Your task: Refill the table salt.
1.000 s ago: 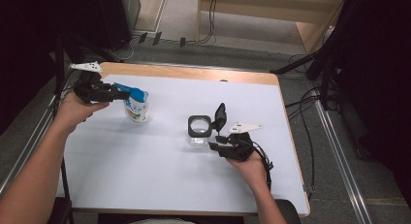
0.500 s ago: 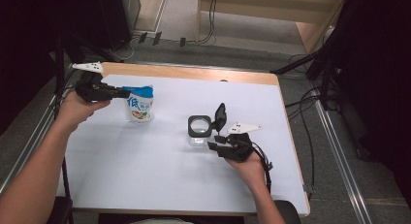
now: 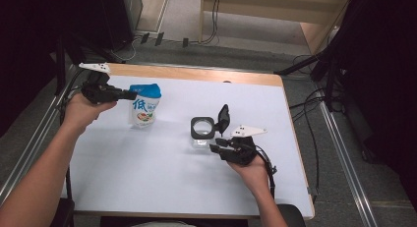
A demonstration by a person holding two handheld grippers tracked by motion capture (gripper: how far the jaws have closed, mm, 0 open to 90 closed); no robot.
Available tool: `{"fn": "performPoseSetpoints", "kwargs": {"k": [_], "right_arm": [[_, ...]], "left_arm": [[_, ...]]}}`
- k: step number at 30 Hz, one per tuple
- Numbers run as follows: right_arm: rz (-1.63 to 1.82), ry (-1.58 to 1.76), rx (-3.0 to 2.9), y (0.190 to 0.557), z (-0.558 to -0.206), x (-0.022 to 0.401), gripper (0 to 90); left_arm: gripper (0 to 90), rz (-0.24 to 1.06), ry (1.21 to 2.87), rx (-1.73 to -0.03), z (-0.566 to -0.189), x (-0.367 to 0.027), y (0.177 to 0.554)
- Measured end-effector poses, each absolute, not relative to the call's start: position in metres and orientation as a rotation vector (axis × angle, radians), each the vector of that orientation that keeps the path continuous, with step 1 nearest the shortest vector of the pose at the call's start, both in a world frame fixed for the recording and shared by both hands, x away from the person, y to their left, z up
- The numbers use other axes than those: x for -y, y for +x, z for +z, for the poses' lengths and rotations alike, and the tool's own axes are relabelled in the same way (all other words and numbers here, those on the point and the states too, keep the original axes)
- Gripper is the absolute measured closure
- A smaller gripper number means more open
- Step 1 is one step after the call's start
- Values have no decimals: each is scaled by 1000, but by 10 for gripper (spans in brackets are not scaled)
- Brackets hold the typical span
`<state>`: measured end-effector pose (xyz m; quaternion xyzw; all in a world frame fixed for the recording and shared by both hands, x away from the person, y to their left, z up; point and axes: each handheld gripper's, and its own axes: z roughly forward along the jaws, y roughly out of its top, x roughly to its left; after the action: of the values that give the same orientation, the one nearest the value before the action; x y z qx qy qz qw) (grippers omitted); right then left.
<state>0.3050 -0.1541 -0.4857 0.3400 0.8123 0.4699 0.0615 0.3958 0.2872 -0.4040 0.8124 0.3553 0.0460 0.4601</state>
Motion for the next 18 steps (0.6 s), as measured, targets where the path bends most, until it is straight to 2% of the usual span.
{"fn": "performPoseSetpoints", "kwargs": {"k": [11,18], "right_arm": [[1447,934,-2490,295,-473,132,646],[1480,867,-2517,292,-464,104,646]], "left_arm": [[900,72,1928,-841,-385,-280,382],[900,60,1958,-837,-377,-265,372]]}}
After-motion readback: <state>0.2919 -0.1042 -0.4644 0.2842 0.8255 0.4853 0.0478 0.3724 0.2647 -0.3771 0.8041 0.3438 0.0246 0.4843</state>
